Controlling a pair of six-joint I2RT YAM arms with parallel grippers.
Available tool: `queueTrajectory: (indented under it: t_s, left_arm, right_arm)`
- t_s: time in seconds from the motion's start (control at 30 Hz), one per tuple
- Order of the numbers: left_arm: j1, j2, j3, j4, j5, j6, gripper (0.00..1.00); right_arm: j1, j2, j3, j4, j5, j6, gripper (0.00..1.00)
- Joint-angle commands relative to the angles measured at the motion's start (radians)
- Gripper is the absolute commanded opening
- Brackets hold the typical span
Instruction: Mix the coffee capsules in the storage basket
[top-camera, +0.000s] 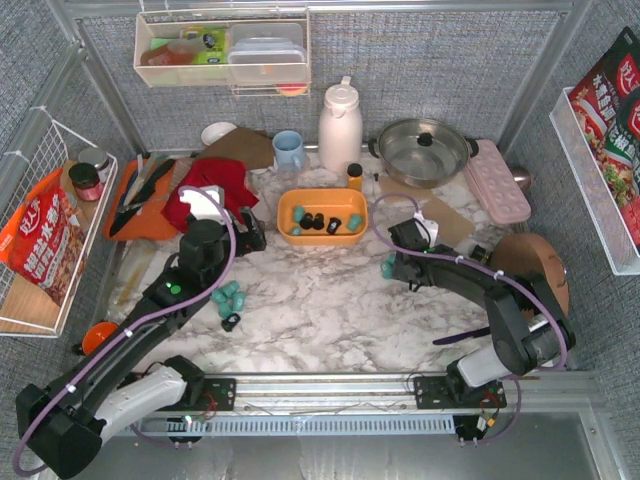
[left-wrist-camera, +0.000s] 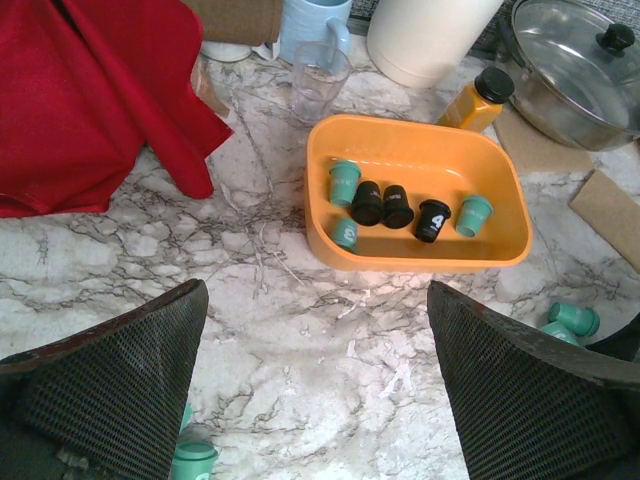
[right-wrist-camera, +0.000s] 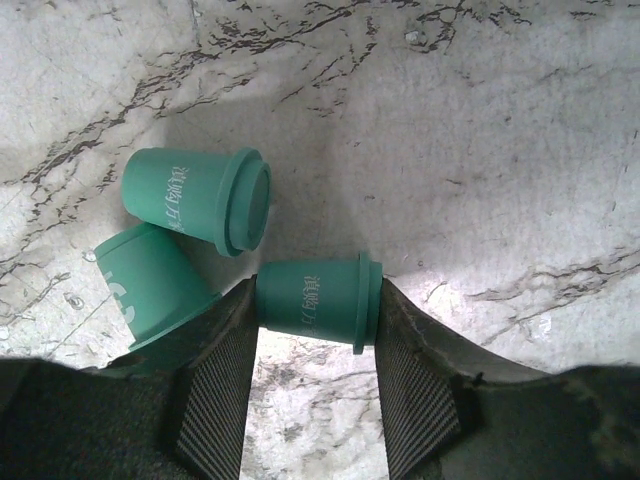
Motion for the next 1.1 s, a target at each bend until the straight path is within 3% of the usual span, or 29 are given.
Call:
queueTrajectory:
  t_s: [0.0, 0.4, 0.83, 0.97, 1.07]
  left_arm:
    - [0.002, -0.002, -0.003, 0.022, 0.005, -0.010, 0.99]
    - [0.002, -0.001, 0.002, 0.023, 0.014, -0.005, 0.99]
    - [0.002, 0.089, 0.052, 0.033, 0.150, -0.032, 0.99]
    - [0.002, 0.114, 0.057, 0.061, 0.234, -0.038, 0.97]
    - [0.001, 0.135, 0.053, 0.087, 0.308, -0.038, 0.92]
  right_arm:
    - [0.000, -0.012, 0.007, -0.018, 0.023, -0.021, 0.45]
    - [0.000, -0.164, 0.015, -0.052, 0.016, -0.168, 0.42]
    - [0.080, -0.586, -0.201, 0.460, -0.472, -0.574, 0.41]
    - [0.175, -0.641, -0.241, 0.620, -0.633, -0.797, 0.41]
    - [0.275, -0.643, -0.318, 0.789, -0.717, -1.072, 0.42]
